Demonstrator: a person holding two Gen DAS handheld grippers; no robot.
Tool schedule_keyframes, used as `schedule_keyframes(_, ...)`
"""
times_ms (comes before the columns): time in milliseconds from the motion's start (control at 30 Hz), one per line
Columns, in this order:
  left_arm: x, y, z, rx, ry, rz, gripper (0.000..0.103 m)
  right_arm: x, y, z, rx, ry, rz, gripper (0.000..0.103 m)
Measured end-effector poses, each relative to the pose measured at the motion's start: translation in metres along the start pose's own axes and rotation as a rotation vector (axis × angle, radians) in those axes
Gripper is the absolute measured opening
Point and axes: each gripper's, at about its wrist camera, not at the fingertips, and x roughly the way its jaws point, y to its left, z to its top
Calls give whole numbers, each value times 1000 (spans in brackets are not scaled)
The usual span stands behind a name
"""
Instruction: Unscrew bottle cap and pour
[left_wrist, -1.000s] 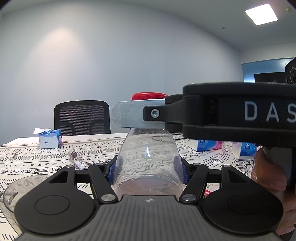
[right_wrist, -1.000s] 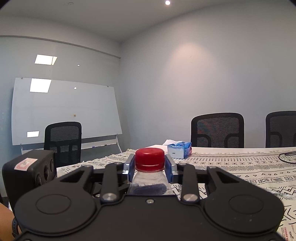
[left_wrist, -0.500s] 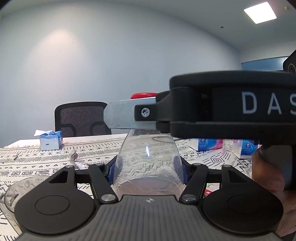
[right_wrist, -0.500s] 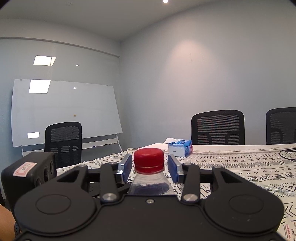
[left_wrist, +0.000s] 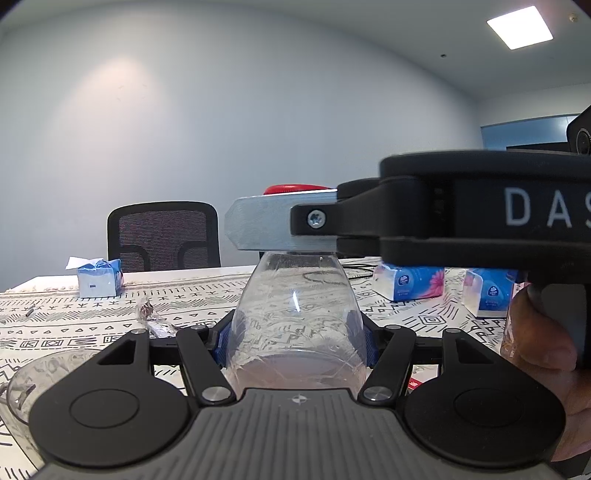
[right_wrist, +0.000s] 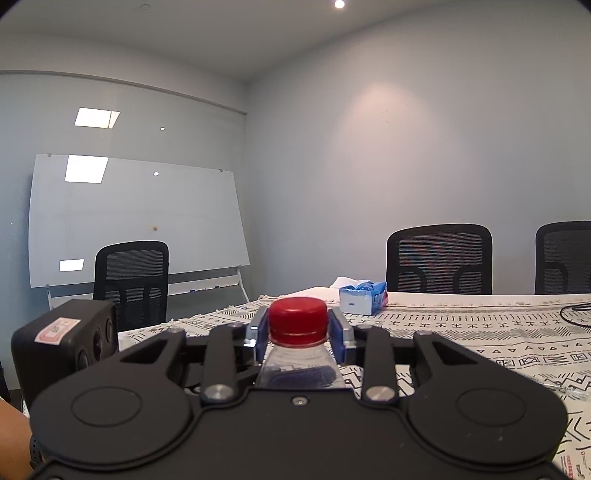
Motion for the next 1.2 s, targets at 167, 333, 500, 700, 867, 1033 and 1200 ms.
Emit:
schedule_keyframes(167,-4,-4,0,3,-1,0,60,-2,-2,1,-2,5,6,36)
schedule_keyframes(333,-11,-9,0,1,-1,3,60,-2,-1,2,1,6,5,37)
schedule_keyframes(500,-15,-12,0,1,-1,4,60,-4,-4,3,5,1,2,38)
schedule_keyframes(700,-16,-10,0,-15,-2,6,59,-8,-8,5,5,-3,-3,43)
schedule_keyframes(867,-15,-10,0,-13,-3,9,59,-10,-9,5,15,-9,-5,44)
schedule_keyframes(1033,-17,-11,0,-2,-4,9,59,-8,-7,4,25,-3,2,54)
schedule_keyframes(1200,-18,-15,0,21,-10,2,59,-3,-2,3,26,4,-3,54)
